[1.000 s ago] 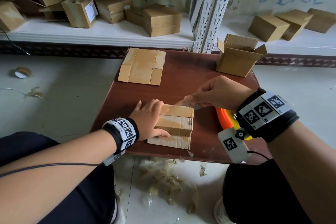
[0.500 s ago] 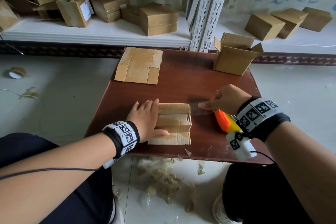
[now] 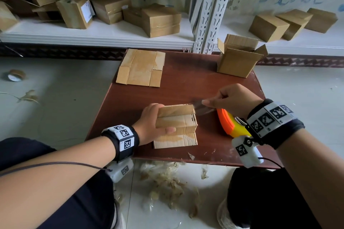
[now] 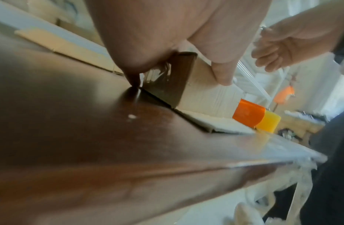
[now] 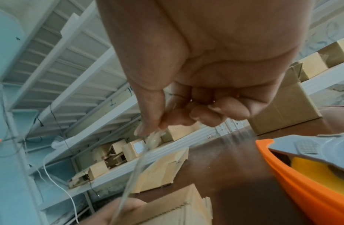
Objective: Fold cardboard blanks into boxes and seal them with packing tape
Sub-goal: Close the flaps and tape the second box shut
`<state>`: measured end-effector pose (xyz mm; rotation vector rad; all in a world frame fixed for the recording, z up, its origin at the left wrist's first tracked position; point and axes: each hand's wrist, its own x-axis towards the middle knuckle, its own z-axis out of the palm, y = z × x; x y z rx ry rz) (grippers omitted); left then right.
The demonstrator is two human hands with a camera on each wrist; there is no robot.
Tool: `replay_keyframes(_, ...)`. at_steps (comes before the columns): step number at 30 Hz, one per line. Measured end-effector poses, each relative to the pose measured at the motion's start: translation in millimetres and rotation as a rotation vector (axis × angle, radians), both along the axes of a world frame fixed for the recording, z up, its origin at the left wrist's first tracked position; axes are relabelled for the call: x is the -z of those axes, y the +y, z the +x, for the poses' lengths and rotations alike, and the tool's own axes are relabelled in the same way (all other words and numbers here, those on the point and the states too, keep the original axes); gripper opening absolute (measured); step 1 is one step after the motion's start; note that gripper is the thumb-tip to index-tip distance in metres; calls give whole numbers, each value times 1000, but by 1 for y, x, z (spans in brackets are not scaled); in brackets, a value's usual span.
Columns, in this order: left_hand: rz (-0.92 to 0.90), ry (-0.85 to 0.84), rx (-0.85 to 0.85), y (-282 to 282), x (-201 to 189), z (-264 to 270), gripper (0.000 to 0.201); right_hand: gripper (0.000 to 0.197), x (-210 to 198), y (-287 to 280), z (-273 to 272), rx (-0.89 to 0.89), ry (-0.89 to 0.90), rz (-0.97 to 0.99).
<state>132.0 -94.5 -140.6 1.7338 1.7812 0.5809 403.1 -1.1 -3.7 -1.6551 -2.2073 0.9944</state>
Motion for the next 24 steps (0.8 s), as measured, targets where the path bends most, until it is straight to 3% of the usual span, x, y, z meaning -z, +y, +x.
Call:
replay_keyframes(4, -70, -202, -27, 3, 3, -2, 87, 52, -15, -12, -6, -50, 69, 4)
replay_keyframes(8, -75, -218, -22, 7, 7, 0, 85, 77, -18, -25, -16, -96, 266, -52)
replay_keyframes(12, -91, -288, -36, 8, 14, 4, 99, 37, -18, -35, -28, -173, 452, -108)
replay_keyframes(17, -100, -345, -59, 8, 17, 8, 100, 31, -18, -48, -45, -224, 632, -208)
replay_keyframes(24, -94, -330, -83, 9, 17, 9, 112, 28, -22, -47, -52, -195, 665, -258)
